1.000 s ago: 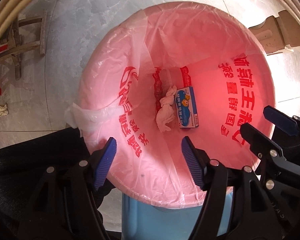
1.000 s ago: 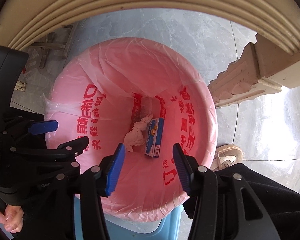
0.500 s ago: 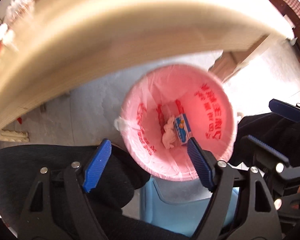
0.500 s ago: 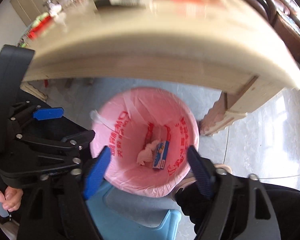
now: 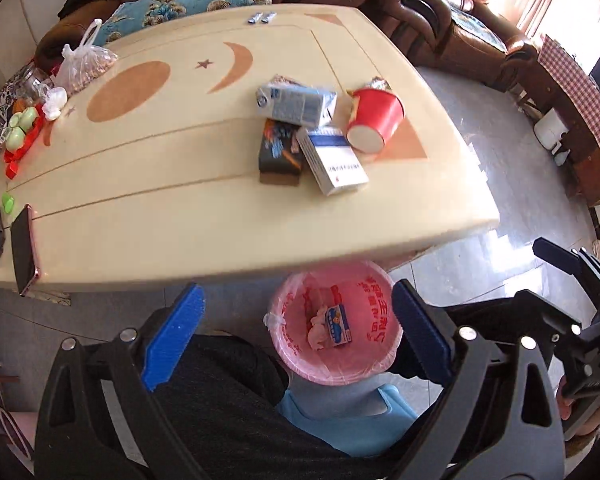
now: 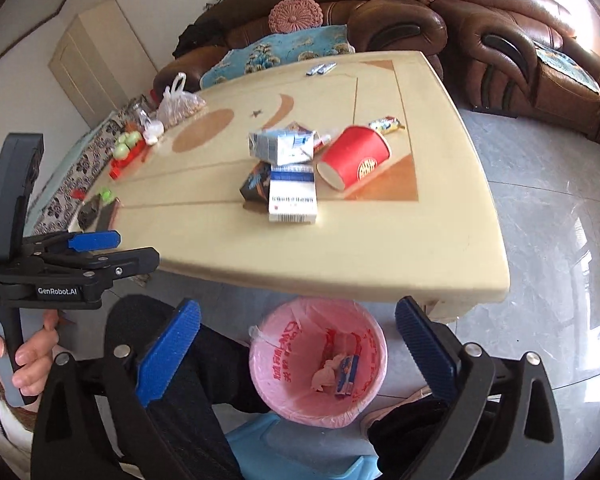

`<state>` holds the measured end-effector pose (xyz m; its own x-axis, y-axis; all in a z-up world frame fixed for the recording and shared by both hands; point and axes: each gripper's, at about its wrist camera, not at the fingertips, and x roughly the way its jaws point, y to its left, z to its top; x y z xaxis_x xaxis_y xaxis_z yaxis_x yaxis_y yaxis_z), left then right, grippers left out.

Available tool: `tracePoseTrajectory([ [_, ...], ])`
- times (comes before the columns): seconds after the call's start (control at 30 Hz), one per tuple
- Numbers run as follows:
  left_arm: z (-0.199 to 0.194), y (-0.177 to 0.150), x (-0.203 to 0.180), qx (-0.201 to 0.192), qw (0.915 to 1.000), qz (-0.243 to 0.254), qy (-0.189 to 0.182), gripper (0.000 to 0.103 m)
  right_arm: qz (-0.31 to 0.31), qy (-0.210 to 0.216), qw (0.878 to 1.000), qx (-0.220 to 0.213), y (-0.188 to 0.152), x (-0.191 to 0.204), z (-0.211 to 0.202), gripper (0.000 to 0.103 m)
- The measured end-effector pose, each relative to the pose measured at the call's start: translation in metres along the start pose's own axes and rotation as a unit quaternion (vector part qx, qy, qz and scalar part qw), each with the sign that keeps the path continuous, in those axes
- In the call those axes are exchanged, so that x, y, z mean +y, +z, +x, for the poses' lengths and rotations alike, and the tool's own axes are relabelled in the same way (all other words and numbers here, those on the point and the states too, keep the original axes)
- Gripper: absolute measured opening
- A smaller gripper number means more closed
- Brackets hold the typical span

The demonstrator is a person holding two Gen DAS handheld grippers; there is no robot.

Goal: Collect trash
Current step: 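Raise both tools from the bin back toward the table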

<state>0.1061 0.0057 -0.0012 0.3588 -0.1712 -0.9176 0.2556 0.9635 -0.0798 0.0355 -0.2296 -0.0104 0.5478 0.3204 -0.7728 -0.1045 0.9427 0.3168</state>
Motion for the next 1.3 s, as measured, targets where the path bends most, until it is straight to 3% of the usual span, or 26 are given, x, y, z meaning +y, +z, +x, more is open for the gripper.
tracePoseTrajectory([
  [0.23,-0.051,0.058,0.015,-0.021,0.9983,-0.044,-0.032,0.092,0.029,-0.013,0.999,-0.042,0.064,-0.016,-0.035,0.096],
  [0.43,-0.056,0.088,0.015,-0.011,0.9947,-0.074,-0.070,0.092,0.024,-0.022,0.997,-0.065,0.098,-0.019,-0.046,0.096],
  [0.77,-0.030,0.118,0.015,0.005,0.9924,-0.097,-0.075,0.093,0.023,-0.033,0.998,-0.045,0.133,-0.023,-0.019,0.096],
  [1.1,0.044,0.128,0.024,0.055,0.9807,-0.153,-0.109,0.093,0.041,-0.028,0.999,0.003,0.141,-0.042,0.039,0.096],
  [1.3,0.072,0.132,0.030,0.066,0.9789,-0.166,-0.099,0.093,0.045,-0.033,0.998,0.022,0.146,-0.051,0.064,0.096],
])
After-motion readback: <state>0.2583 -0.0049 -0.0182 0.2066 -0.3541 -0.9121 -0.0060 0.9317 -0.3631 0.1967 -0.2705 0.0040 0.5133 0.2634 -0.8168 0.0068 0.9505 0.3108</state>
